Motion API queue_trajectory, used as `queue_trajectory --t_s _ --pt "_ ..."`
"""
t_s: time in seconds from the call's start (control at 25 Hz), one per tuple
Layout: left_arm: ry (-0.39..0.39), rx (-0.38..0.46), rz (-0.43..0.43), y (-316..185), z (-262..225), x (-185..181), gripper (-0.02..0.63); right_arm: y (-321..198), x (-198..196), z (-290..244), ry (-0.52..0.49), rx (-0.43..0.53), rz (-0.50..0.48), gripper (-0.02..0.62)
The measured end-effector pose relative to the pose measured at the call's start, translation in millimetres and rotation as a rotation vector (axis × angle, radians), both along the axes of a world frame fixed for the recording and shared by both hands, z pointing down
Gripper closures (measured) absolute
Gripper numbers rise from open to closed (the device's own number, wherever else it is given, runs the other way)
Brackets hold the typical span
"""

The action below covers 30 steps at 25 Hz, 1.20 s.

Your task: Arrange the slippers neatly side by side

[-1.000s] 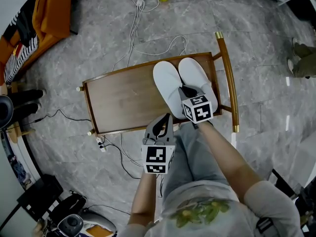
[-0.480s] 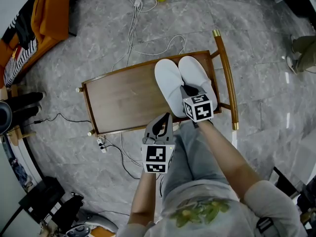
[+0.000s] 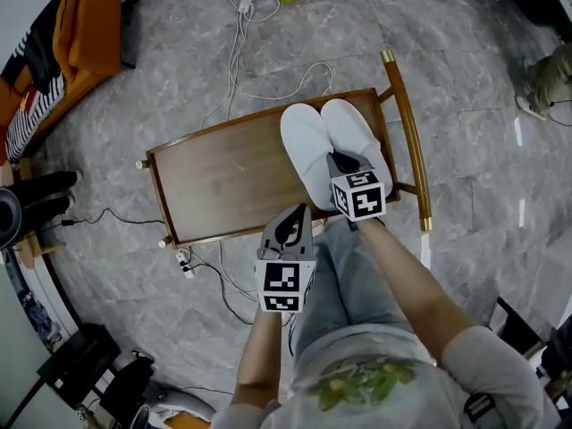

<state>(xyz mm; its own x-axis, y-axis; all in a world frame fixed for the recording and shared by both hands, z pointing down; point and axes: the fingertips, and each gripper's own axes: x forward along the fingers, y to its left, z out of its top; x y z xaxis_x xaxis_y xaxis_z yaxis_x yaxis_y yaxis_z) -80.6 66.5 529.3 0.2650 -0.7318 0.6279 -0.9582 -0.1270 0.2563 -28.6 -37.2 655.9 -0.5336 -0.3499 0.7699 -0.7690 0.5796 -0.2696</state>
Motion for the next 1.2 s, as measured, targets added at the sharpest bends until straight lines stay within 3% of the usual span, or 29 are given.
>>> queue_trajectory --t_s 0.48,0.76,1.2 --pt "-0.002 0.001 0.026 -1.1 -0.7 3.7 0.589 1.5 8.8 -12.2 -0.037 0.024 0.059 0.569" --pt "-0.004 0.001 0.039 -3.3 -0.2 5.3 0.589 6.4 10.8 -13.6 -0.043 0.027 0.028 0.511" --pt "-0.009 0.019 0.038 -12.3 -18.2 1.3 0.589 -3.7 27.5 -73.0 -0.142 0.065 0.079 0.493"
